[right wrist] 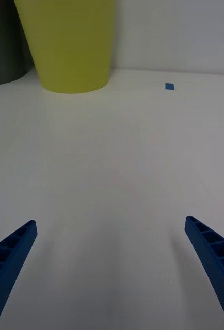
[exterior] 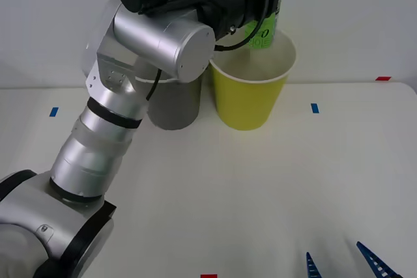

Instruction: Put cans in the gray bin and PET bottles in the light green bin.

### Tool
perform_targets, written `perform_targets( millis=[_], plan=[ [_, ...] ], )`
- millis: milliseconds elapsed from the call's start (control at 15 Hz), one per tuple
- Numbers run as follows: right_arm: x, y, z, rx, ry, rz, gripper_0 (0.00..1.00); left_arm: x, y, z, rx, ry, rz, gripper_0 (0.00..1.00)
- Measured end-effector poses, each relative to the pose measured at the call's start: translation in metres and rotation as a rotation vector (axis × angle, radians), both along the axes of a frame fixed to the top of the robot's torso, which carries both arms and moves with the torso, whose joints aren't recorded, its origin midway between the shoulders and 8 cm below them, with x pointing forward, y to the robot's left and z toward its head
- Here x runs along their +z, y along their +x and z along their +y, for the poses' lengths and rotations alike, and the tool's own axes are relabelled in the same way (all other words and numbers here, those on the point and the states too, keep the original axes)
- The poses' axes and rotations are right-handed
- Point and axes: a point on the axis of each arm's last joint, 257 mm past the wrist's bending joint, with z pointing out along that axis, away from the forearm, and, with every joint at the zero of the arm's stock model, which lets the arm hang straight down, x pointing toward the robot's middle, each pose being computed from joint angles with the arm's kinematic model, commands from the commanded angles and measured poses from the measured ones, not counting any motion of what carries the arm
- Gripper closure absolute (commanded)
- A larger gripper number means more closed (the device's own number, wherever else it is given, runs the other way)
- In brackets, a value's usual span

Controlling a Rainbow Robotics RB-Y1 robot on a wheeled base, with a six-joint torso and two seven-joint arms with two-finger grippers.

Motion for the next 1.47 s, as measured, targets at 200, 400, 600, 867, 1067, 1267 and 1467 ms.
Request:
perform_targets(
  millis=[200,400,600,867,1067,1267,1467],
  plan=[
    [0.0,0.0,0.0,0.0,0.0,0.0,0.0,-0.017,0.015,-0.01,-0.001,-0.005,-0.031,0.95],
    [0.0,0.0,0.0,0.0,0.0,0.0,0.0,-0.02,0.018,-0.01,0.006,0.006,-0.044,0.95],
    [0.0,0.0,0.0,0.0,0.0,0.0,0.0,-0.024,0.024,-0.006,0.025,0.022,-0.057,0.95],
    [0.0,0.0,0.0,0.0,0.0,0.0,0.0,-0.026,0.028,-0.006,0.033,0.019,-0.066,0.95],
    [0.0,0.0,0.0,0.0,0.0,0.0,0.0,-0.025,0.029,-0.005,0.035,0.015,-0.07,0.0],
    [0.0,0.0,0.0,0.0,0.0,0.0,0.0,-0.024,0.029,-0.005,0.034,0.005,-0.066,0.0],
    [0.0,0.0,0.0,0.0,0.0,0.0,0.0,-0.021,0.029,0.0,0.038,0.0,-0.07,0.0]
  ],
)
